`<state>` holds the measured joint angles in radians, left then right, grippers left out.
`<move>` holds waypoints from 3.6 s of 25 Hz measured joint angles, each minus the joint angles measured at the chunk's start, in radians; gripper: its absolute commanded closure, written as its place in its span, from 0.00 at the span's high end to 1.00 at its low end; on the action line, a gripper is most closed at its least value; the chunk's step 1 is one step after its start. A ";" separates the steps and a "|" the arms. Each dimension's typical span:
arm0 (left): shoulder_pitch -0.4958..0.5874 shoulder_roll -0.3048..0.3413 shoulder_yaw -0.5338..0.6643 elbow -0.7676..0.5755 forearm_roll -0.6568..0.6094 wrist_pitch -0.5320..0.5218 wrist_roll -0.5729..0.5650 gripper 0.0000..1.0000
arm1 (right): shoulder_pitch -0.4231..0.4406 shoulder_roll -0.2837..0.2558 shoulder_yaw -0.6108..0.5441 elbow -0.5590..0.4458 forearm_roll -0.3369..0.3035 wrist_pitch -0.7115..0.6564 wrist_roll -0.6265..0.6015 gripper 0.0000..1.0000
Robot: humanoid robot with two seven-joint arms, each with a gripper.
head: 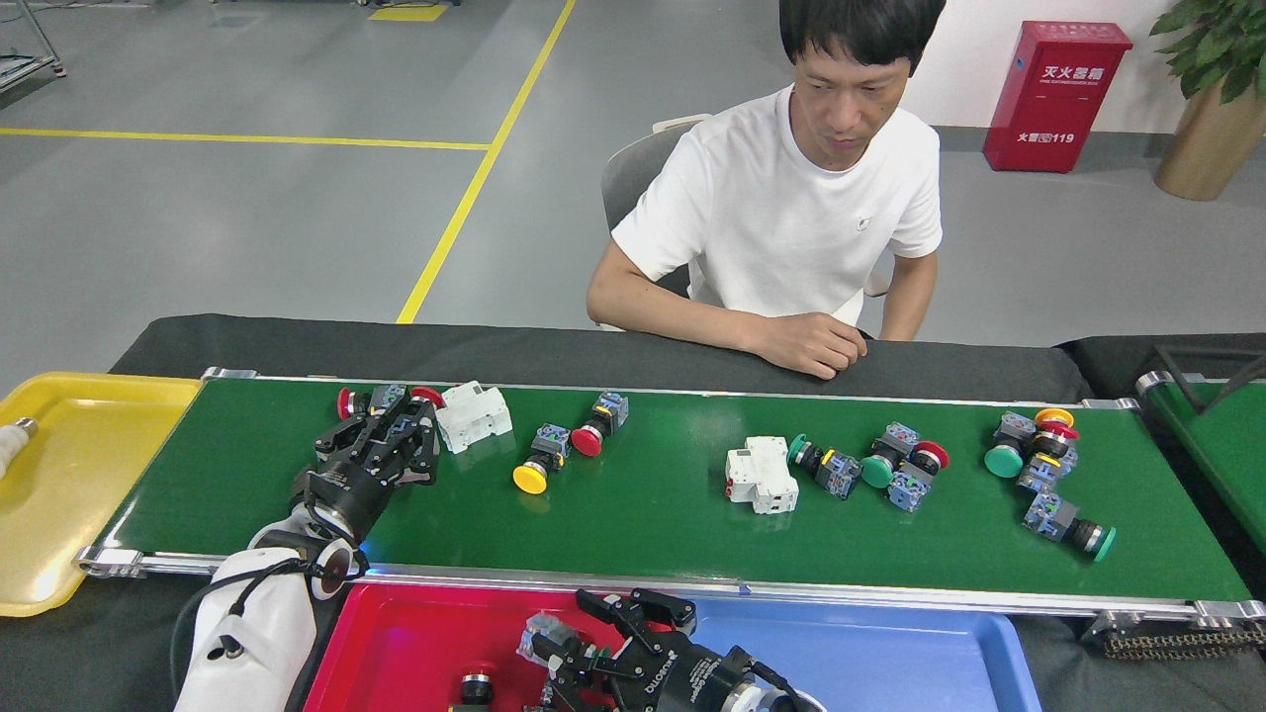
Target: Pick switch part from conveyor to tray
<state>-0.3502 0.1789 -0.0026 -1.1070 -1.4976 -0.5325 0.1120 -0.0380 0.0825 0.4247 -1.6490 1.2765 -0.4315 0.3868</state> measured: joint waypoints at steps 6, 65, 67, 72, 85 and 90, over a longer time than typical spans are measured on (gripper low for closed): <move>0.429 0.061 0.027 -0.417 0.030 -0.216 -0.017 1.00 | 0.002 -0.023 -0.112 -0.049 -0.004 0.053 0.002 0.97; 0.282 0.072 -0.045 -0.322 0.042 -0.218 -0.017 1.00 | -0.456 0.075 0.093 0.717 0.045 0.963 -0.252 0.92; 0.360 0.073 -0.045 -0.380 0.042 -0.237 -0.018 1.00 | -0.507 0.075 0.093 0.781 -0.001 0.963 -0.256 0.85; 0.372 0.069 0.003 -0.376 0.041 -0.250 -0.023 1.00 | -0.527 0.075 0.118 0.801 -0.022 0.930 -0.262 0.26; 0.382 0.010 0.180 -0.292 -0.022 0.152 0.080 1.00 | -0.462 0.052 0.122 0.590 -0.024 0.803 -0.224 0.16; 0.356 0.009 0.181 -0.294 -0.013 0.145 0.027 1.00 | -0.254 -0.079 0.128 0.203 -0.024 0.647 -0.139 0.19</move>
<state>0.0063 0.1882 0.1784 -1.4014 -1.5110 -0.3873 0.1390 -0.2921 0.0040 0.5524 -1.4464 1.2520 0.2157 0.2474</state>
